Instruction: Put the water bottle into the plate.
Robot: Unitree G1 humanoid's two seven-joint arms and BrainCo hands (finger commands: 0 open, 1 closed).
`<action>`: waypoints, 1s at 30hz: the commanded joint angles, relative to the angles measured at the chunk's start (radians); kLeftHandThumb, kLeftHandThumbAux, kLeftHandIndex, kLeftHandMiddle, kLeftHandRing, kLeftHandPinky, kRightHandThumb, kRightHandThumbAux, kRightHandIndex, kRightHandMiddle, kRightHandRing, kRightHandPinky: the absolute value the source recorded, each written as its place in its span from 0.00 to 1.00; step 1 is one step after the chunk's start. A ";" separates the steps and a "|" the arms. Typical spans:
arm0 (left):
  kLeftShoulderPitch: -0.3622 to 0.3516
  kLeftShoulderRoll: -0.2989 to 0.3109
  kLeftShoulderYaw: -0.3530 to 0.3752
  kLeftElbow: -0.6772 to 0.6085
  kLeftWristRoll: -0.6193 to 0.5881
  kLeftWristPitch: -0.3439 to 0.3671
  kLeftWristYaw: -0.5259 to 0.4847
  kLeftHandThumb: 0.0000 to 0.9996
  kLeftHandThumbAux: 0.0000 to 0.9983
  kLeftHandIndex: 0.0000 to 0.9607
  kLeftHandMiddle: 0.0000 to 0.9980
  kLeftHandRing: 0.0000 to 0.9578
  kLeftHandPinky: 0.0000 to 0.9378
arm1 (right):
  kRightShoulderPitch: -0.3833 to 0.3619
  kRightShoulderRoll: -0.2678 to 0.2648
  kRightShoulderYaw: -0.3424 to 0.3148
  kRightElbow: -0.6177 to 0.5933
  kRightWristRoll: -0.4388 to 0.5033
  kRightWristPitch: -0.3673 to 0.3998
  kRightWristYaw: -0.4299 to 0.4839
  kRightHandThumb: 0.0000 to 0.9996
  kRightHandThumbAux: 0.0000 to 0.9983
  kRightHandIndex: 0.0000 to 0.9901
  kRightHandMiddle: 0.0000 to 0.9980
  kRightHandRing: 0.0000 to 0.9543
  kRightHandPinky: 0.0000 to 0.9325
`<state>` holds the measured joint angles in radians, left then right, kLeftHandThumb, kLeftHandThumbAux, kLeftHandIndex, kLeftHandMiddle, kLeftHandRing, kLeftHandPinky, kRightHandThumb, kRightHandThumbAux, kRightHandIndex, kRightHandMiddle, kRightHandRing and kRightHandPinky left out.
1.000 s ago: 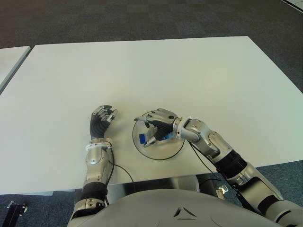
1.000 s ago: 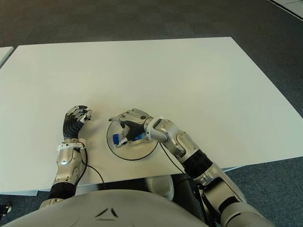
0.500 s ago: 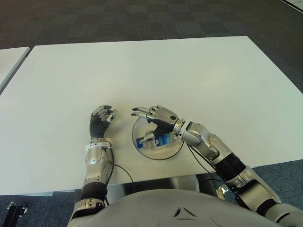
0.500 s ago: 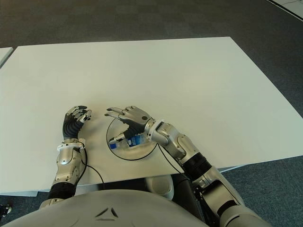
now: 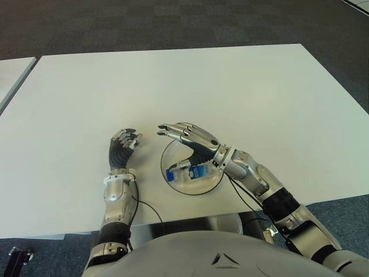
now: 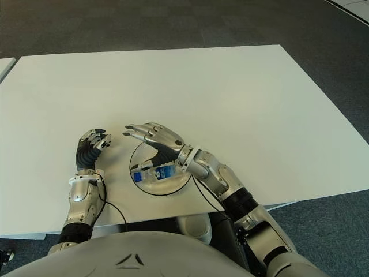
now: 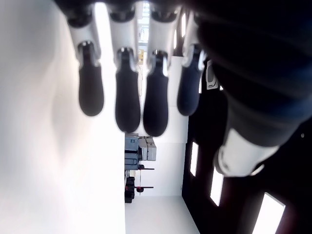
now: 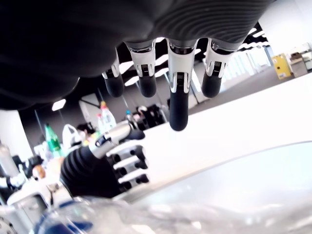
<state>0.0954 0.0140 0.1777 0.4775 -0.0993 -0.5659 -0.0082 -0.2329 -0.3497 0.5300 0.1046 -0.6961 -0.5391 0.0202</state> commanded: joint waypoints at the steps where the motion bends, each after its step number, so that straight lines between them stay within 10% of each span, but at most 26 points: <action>1: 0.023 -0.006 -0.002 0.017 -0.002 0.047 0.000 0.71 0.71 0.45 0.57 0.58 0.56 | -0.001 0.002 -0.031 0.051 0.025 -0.073 -0.066 0.34 0.16 0.00 0.00 0.00 0.00; 15: 0.019 -0.010 0.005 0.015 0.009 0.066 0.028 0.71 0.71 0.45 0.57 0.58 0.57 | 0.037 0.065 -0.183 0.187 0.204 -0.315 -0.304 0.17 0.22 0.00 0.00 0.00 0.00; 30: 0.019 -0.011 0.005 0.021 0.011 0.039 0.027 0.71 0.71 0.45 0.57 0.57 0.56 | 0.114 0.223 -0.372 0.155 0.370 -0.153 -0.358 0.11 0.48 0.00 0.00 0.00 0.05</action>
<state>0.0946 0.0105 0.1824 0.4714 -0.0977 -0.5473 0.0072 -0.1215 -0.1747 0.2150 0.2268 -0.3547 -0.7268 -0.2794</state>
